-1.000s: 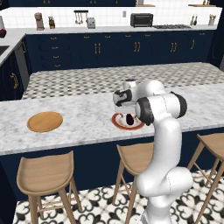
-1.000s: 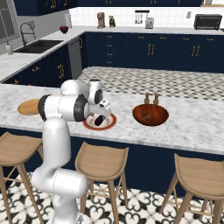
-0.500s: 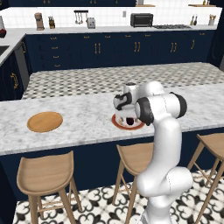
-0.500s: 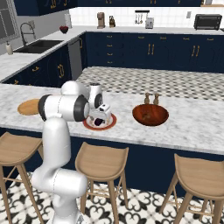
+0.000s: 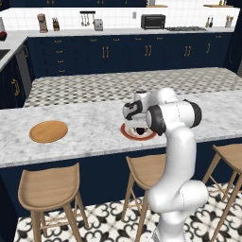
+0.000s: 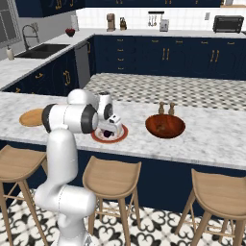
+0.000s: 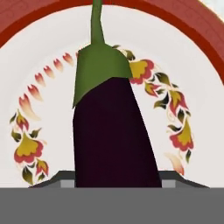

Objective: Pick the chicken drumstick and eggplant from their plates and place them in the bowl. Then put the bowl in the fridge.

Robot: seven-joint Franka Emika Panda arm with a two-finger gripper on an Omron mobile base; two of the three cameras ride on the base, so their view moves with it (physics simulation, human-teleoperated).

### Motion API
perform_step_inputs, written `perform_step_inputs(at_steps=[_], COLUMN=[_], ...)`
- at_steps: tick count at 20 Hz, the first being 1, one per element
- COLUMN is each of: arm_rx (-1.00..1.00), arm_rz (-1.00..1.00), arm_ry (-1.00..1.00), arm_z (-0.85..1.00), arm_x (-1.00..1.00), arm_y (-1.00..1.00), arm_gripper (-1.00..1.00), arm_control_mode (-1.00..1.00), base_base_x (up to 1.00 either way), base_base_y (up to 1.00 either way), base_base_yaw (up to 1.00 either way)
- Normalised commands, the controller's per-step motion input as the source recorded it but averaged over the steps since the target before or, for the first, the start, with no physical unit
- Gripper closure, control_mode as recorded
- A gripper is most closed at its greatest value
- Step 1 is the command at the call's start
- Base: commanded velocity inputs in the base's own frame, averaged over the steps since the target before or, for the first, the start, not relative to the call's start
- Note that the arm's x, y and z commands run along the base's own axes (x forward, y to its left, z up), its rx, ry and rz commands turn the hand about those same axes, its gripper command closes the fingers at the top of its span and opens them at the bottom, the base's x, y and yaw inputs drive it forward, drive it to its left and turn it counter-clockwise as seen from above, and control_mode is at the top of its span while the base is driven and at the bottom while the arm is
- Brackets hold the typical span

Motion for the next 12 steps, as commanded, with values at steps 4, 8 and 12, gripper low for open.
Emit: perform_step_inputs(at_steps=[4,8,12], arm_rx=[0.0,0.0,0.0], arm_rz=[0.0,0.0,-0.04], arm_ry=[-0.01,0.0,0.0], arm_z=[0.57,0.55,0.49], arm_x=[-0.15,-0.28,-0.14], arm_y=[-0.46,-0.82,-0.84], arm_gripper=[1.0,1.0,1.0], arm_control_mode=[-1.0,-1.0,-1.0], base_base_x=[0.0,0.0,0.0], base_base_y=[0.0,0.0,0.0], base_base_yaw=[0.0,0.0,0.0])
